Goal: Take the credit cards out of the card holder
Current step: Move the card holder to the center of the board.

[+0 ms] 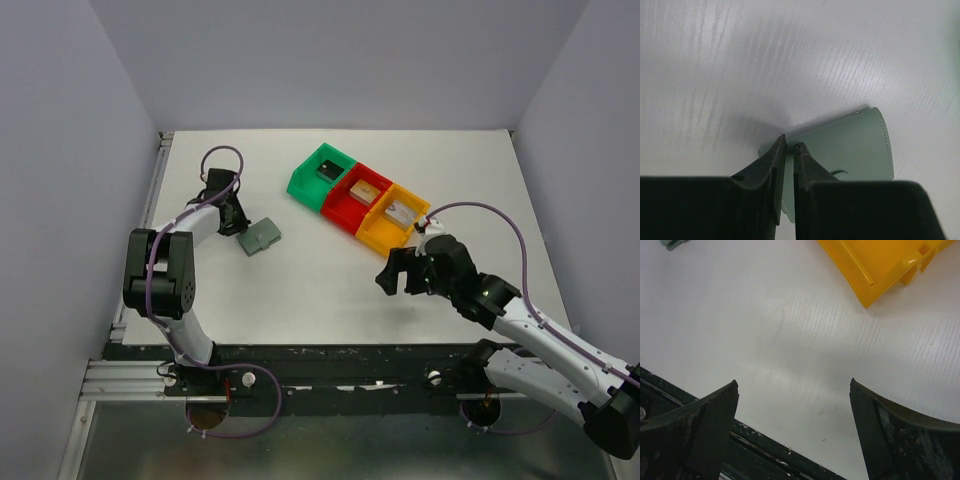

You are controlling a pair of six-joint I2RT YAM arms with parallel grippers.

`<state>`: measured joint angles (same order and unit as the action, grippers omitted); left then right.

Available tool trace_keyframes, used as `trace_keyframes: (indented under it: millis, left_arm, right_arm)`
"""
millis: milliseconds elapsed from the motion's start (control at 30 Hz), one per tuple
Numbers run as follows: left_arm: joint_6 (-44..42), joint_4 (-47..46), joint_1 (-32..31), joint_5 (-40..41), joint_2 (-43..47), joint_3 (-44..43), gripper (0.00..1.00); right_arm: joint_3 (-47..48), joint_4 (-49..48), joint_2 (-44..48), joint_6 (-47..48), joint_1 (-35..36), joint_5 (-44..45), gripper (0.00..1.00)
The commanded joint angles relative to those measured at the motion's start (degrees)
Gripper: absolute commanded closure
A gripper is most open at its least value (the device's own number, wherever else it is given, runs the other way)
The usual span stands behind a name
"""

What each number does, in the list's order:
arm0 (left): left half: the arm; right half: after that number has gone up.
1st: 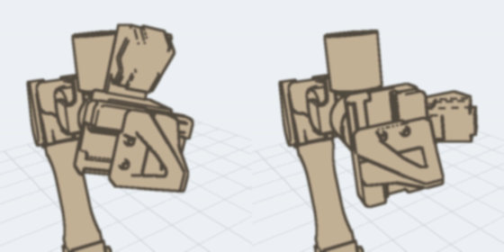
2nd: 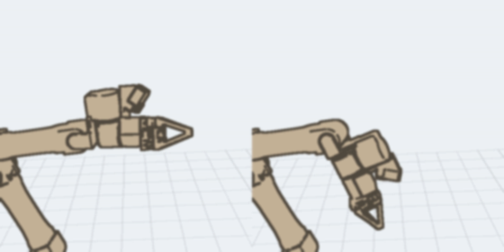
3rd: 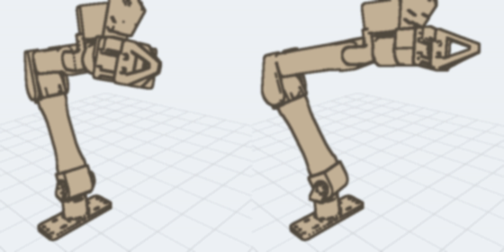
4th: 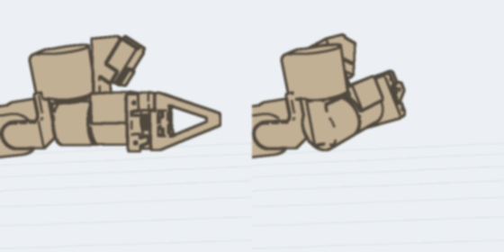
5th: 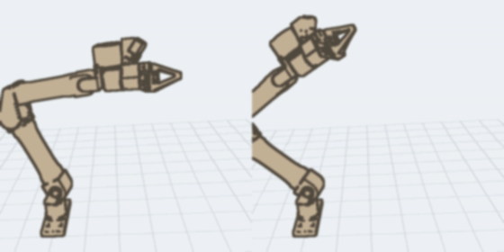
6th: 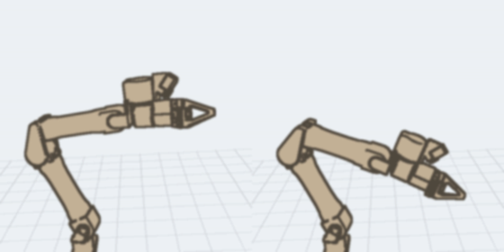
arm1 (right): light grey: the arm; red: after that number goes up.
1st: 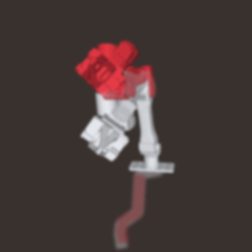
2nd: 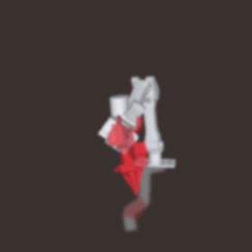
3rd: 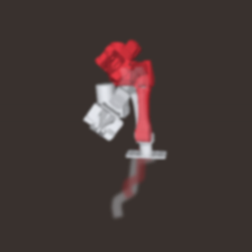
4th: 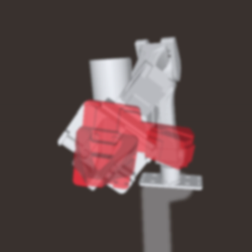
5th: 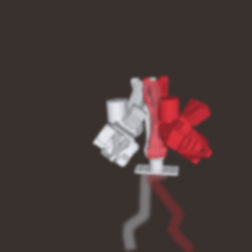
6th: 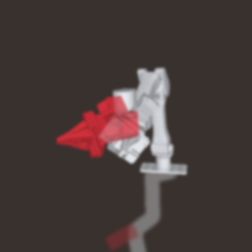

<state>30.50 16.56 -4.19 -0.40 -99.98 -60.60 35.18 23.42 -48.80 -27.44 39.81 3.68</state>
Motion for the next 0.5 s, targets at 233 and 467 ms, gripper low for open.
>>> trace_keyframes:
  millis: [233,467]
  left_arm:
    - [5.09,1.81,-5.21,0.49,3.83,5.84,0.79]
    - [9.22,-0.47,-11.8,-1.26,8.84,11.64,0.79]
  right_arm:
    - [-1.69,-2.06,1.16,-1.12,0.27,-1.4,0.01]
    - [-2.83,-2.33,1.69,-2.26,0.27,-2.19,0.01]
